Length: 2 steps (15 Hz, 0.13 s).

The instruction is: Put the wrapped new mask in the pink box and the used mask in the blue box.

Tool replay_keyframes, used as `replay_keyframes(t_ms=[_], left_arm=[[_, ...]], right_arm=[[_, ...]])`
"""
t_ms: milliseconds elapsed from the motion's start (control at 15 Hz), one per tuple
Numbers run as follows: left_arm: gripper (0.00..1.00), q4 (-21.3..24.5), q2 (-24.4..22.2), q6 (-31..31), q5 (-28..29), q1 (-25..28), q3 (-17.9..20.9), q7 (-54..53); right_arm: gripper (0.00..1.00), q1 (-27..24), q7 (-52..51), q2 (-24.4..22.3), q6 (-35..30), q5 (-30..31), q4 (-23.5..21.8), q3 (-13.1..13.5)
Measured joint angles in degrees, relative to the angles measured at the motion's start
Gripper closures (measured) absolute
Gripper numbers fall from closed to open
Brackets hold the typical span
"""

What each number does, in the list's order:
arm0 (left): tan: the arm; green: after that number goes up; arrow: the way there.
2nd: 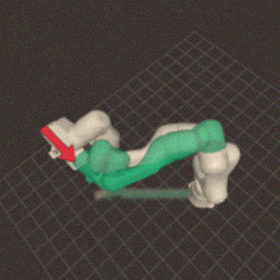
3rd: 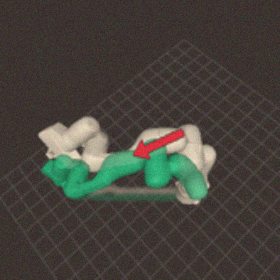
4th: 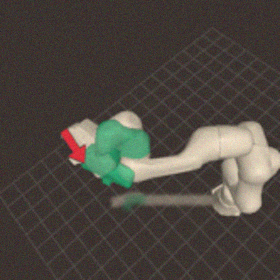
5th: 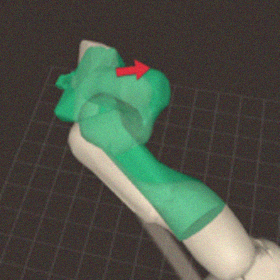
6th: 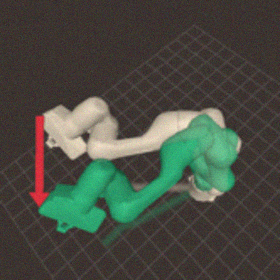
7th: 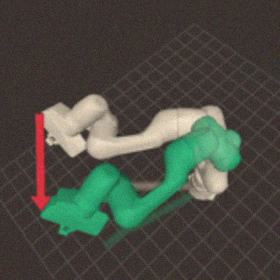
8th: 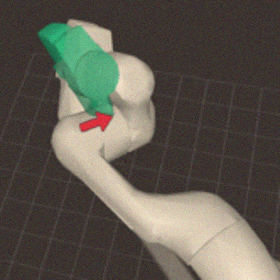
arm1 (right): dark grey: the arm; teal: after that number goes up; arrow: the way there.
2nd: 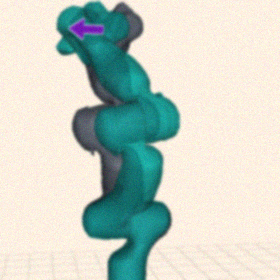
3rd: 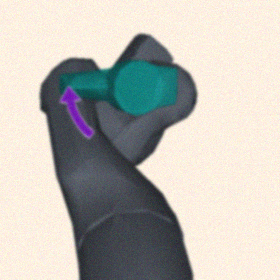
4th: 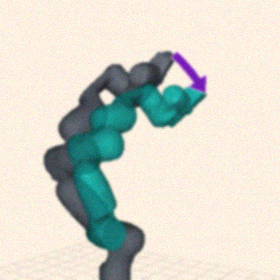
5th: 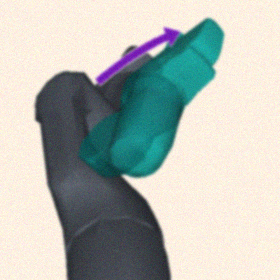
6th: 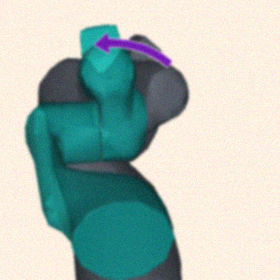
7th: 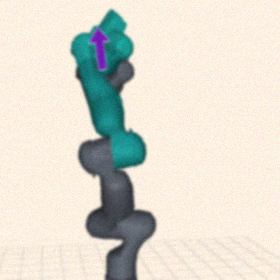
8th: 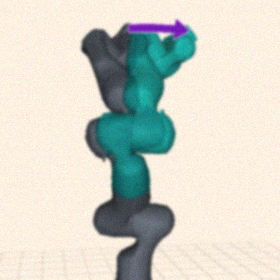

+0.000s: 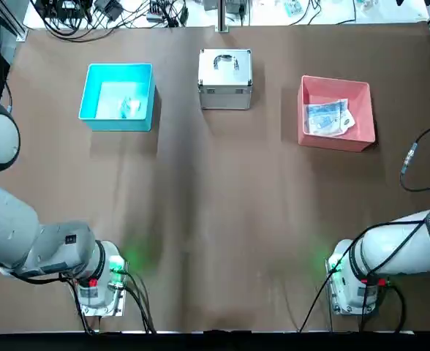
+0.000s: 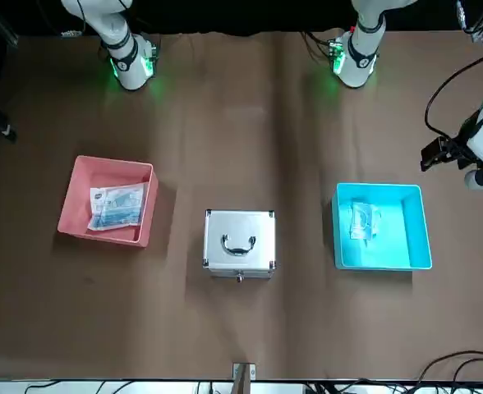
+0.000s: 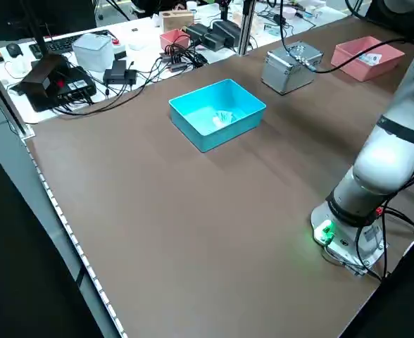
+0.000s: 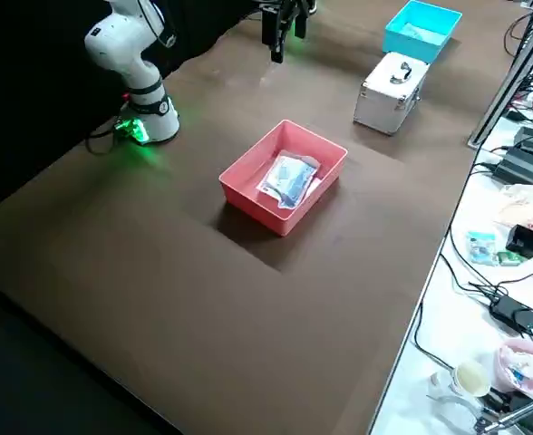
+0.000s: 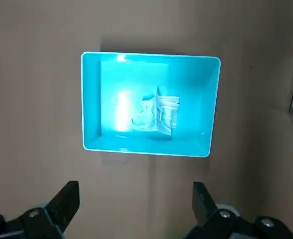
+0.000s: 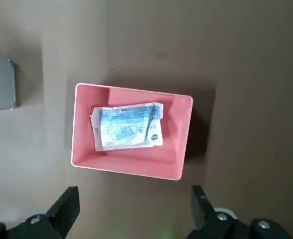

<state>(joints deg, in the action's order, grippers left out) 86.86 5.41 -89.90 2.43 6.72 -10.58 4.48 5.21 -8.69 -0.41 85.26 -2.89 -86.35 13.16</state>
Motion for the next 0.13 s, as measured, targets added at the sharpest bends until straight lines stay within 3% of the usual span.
replay_keyframes(t_ms=[133], left_arm=[[0.0,-0.01,0.01,-0.02,0.01,-0.01,-0.03,0.0]], right_arm=[[0.02,0.0,0.02,-1.56,1.47,0.0,-2.38,0.0]])
